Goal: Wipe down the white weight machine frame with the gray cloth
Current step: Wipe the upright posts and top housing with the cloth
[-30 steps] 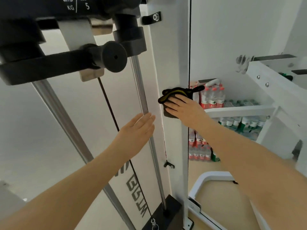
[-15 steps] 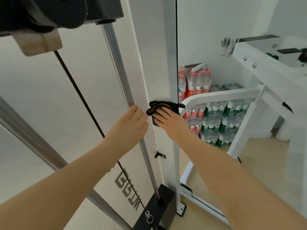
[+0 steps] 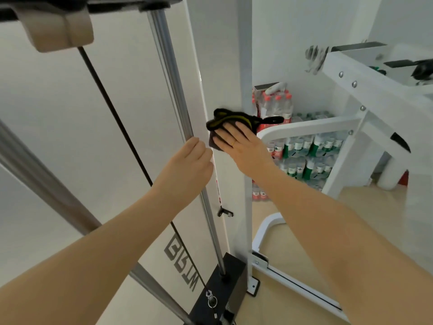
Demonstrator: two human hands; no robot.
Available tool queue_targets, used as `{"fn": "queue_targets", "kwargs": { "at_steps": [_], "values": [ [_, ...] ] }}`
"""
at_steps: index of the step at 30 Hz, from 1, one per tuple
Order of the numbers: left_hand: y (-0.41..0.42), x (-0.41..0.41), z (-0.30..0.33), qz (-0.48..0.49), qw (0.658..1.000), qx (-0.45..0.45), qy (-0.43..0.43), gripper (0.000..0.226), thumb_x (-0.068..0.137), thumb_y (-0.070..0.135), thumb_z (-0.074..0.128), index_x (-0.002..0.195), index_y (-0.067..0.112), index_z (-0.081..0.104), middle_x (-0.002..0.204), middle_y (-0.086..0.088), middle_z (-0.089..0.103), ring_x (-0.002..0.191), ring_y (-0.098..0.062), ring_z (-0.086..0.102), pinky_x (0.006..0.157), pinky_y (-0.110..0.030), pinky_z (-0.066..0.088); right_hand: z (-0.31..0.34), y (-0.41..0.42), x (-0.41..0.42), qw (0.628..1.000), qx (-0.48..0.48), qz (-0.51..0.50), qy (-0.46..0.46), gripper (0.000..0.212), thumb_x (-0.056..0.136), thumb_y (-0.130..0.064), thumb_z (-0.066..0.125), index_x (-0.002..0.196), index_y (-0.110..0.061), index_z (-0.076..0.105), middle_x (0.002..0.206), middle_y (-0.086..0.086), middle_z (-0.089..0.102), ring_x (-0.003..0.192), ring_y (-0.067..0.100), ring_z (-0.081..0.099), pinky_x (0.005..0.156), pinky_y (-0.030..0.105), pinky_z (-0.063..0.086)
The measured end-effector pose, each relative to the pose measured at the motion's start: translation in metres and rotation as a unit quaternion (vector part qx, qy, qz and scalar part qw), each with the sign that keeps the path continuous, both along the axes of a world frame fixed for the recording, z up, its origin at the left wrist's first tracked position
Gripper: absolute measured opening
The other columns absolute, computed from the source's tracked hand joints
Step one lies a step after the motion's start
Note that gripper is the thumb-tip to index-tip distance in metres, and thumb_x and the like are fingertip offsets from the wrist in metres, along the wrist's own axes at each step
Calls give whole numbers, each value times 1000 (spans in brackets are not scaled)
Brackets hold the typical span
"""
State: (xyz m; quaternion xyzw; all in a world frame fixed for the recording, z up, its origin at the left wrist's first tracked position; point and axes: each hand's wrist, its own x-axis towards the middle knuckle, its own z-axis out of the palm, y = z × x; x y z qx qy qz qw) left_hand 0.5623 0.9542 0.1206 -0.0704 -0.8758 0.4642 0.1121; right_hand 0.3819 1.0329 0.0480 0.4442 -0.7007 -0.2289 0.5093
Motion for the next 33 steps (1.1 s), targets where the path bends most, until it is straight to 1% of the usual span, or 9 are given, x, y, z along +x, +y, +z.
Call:
{"fn": "queue_targets", "kwargs": {
  "at_steps": [4, 8, 12, 17, 21, 23, 26, 30, 33],
  "values": [
    [0, 0, -4, -24, 999, 7, 25, 35, 71, -2, 36, 60, 18, 63, 68, 2, 60, 76, -19, 63, 90, -30, 49, -61, 6, 9, 997, 61, -13, -55, 41, 89, -41, 50, 130, -39, 50, 134, -20, 49, 126, 5, 46, 112, 32, 26],
    [1, 2, -4, -35, 999, 13, 1, 30, 71, -2, 40, 61, 16, 62, 68, 2, 59, 75, -19, 62, 90, -31, 49, -92, 1, 5, 965, 187, -43, -176, 48, 102, -19, 24, 148, -13, 15, 156, 1, 15, 143, 21, 9, 116, 36, 0],
    [1, 7, -4, -25, 999, 29, -13, 38, 71, -3, 32, 60, 17, 62, 67, 2, 58, 74, -19, 61, 91, -31, 48, -47, 12, -5, 995, -37, 45, -85, 44, 83, -27, 51, 126, -30, 57, 128, -12, 58, 120, 9, 53, 103, 32, 40],
    [2, 9, -4, -17, 999, 40, -18, 39, 70, -1, 32, 60, 19, 63, 66, 4, 56, 72, -17, 60, 92, -29, 48, 8, 2, 5, 960, -204, 60, -180, 50, 86, -43, 45, 130, -22, 55, 137, 4, 50, 126, 26, 48, 104, 49, 34],
    [-1, 11, -8, -31, 999, 40, -10, 35, 70, -3, 35, 60, 16, 62, 69, 0, 59, 78, -21, 62, 95, -32, 47, 2, -9, 16, 904, -306, 137, -264, 31, 80, -6, 59, 109, -11, 69, 126, 18, 57, 113, 43, 54, 91, 51, 48],
    [-4, 10, -12, -39, 998, 47, -11, 35, 71, -4, 35, 60, 15, 62, 71, -2, 60, 80, -23, 63, 97, -34, 46, -13, -7, 17, 889, -340, 128, -277, 39, 75, 9, 51, 105, -8, 70, 125, 21, 57, 110, 48, 53, 86, 51, 51],
    [-8, 9, -13, -36, 997, 59, -16, 39, 72, -4, 30, 60, 15, 62, 73, -2, 61, 82, -23, 63, 97, -35, 46, -48, -2, 24, 901, -284, 88, -317, 52, 74, 5, 34, 110, -11, 68, 127, 19, 56, 110, 50, 52, 81, 49, 54],
    [-6, 8, -12, -43, 998, 47, -20, 25, 66, -2, 46, 58, 14, 62, 74, -4, 63, 82, -24, 64, 96, -36, 47, -91, 14, 31, 941, -150, -12, -302, 56, 60, -3, 74, 112, -23, 69, 126, 8, 60, 108, 38, 59, 80, 37, 55],
    [-2, 7, -8, -37, 998, 36, -21, 22, 63, -3, 49, 56, 14, 61, 71, -4, 62, 79, -24, 65, 93, -35, 49, -90, 19, 24, 960, -115, -30, -255, 50, 64, -6, 71, 109, -26, 69, 125, 3, 61, 106, 34, 61, 90, 43, 50]
  ]
}}
